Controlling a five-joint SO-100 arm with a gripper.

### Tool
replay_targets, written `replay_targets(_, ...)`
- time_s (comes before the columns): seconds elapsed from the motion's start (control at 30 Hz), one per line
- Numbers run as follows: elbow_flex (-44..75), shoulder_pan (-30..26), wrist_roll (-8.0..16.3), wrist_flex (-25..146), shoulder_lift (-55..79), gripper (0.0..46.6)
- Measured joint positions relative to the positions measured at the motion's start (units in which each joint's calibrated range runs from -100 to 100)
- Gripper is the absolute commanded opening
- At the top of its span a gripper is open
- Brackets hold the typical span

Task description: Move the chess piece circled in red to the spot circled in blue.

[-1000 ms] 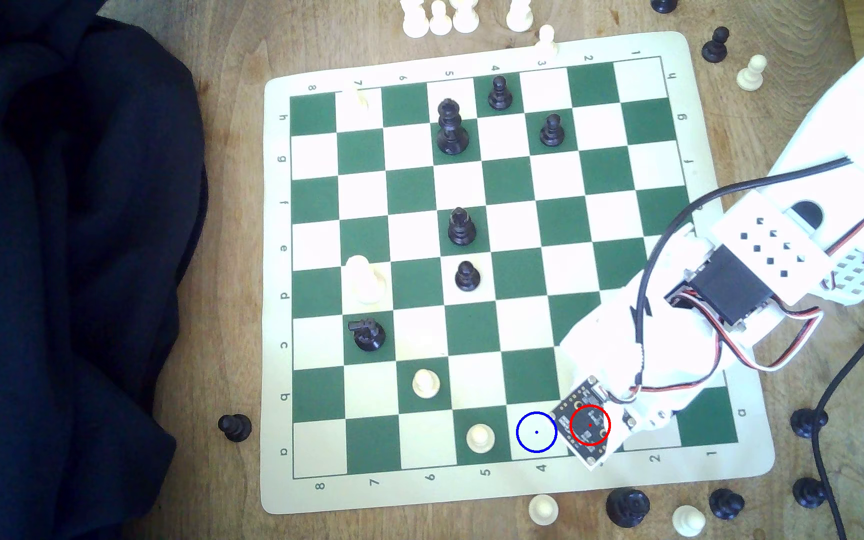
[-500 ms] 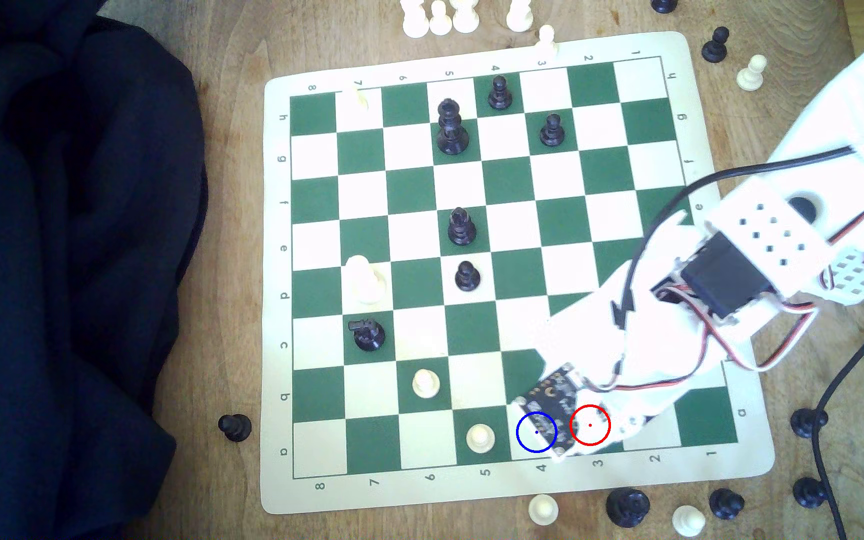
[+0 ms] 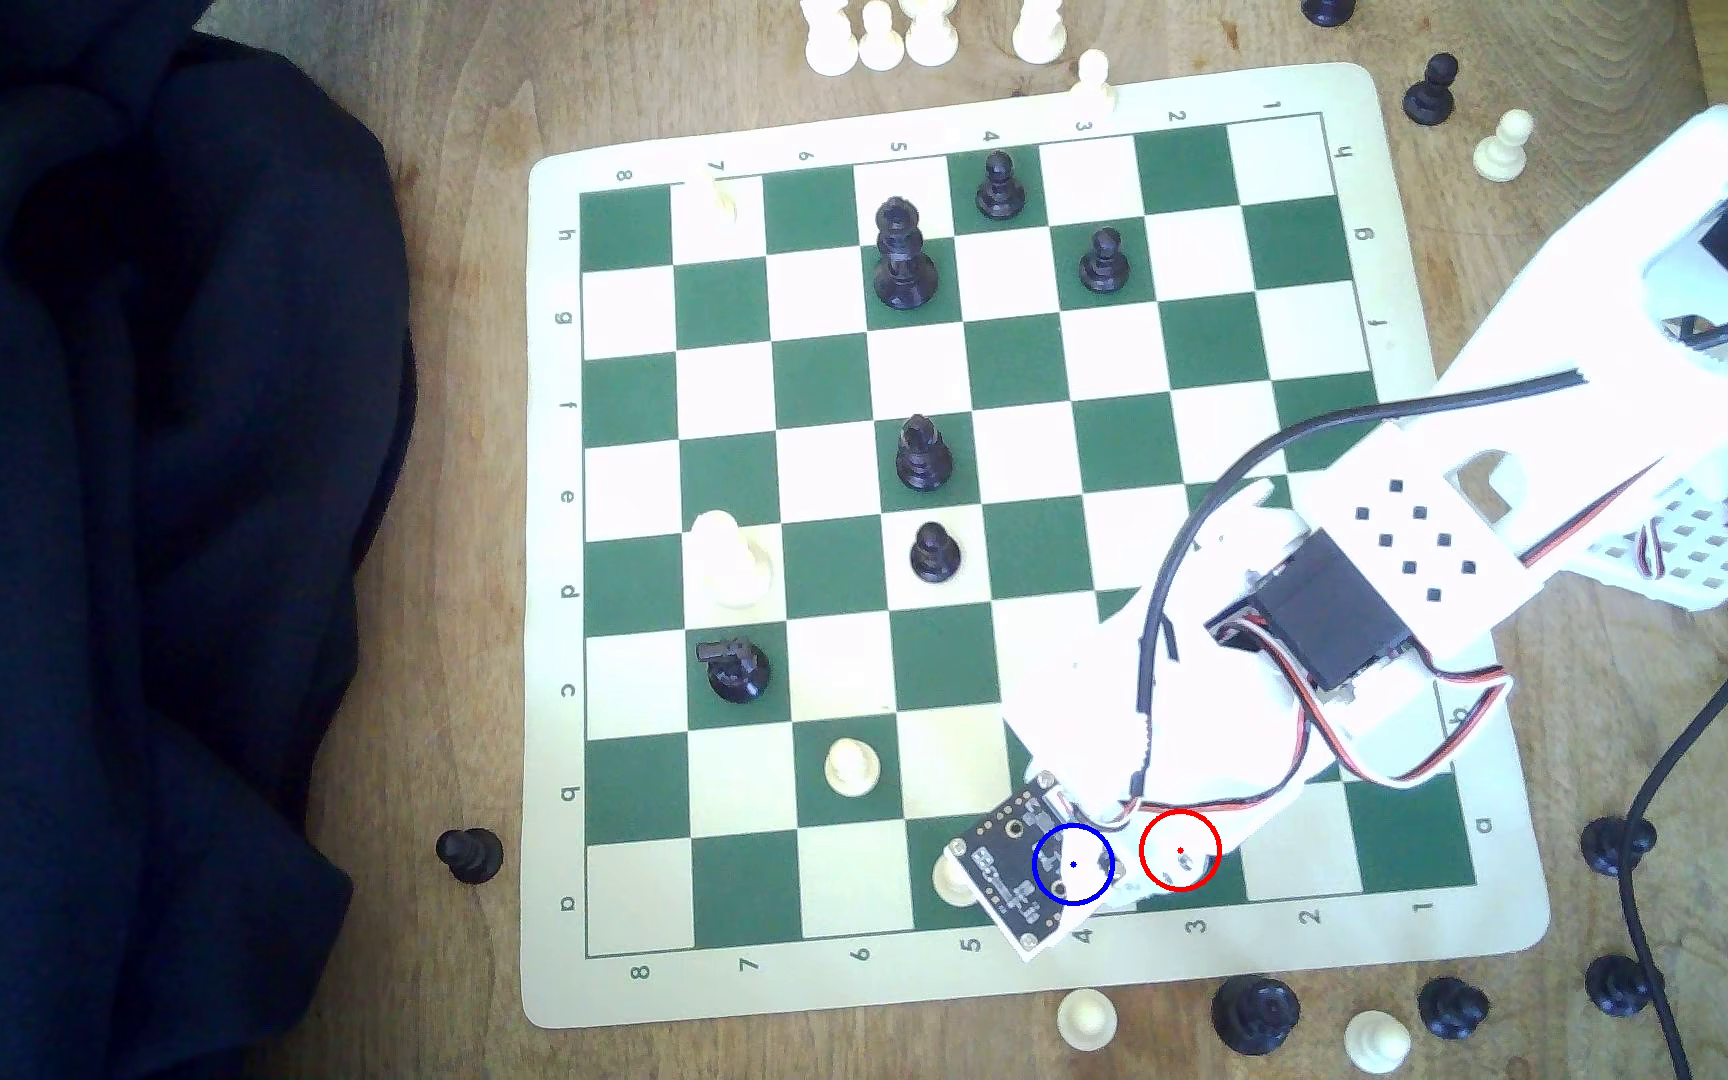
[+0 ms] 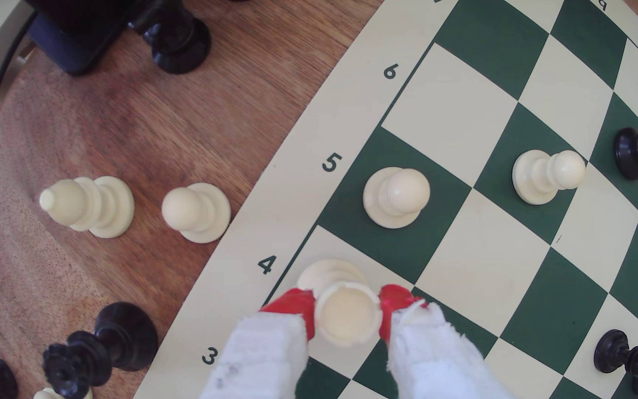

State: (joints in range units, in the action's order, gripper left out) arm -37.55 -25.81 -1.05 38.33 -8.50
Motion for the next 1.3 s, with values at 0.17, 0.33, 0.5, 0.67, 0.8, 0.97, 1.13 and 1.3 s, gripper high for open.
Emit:
replay_targets(0.17, 0.09, 0.0, 0.0, 0.0, 1.17, 3.5)
replay_targets(0.33, 0.09, 0.0, 0.0, 0.0, 1.26, 10.9)
replay_targets(0.5, 0.09, 0.0, -0.39, 0.0, 1.26, 18.7)
replay_targets(0.67, 0.09, 0.0, -0.39, 0.0, 1.26, 22.1)
replay_targets(0.8, 0.09, 0.0, -0.39, 0.08, 1.26, 23.5)
replay_targets(0.97, 0.09, 0.0, -0.05, 1.75, 1.26, 24.1)
replay_targets(1.13, -0.81, 0.44, 0.0, 3.03, -1.01, 24.1)
replay_targets(1.3, -2.26, 1.47, 0.0, 6.22, -5.53, 24.0)
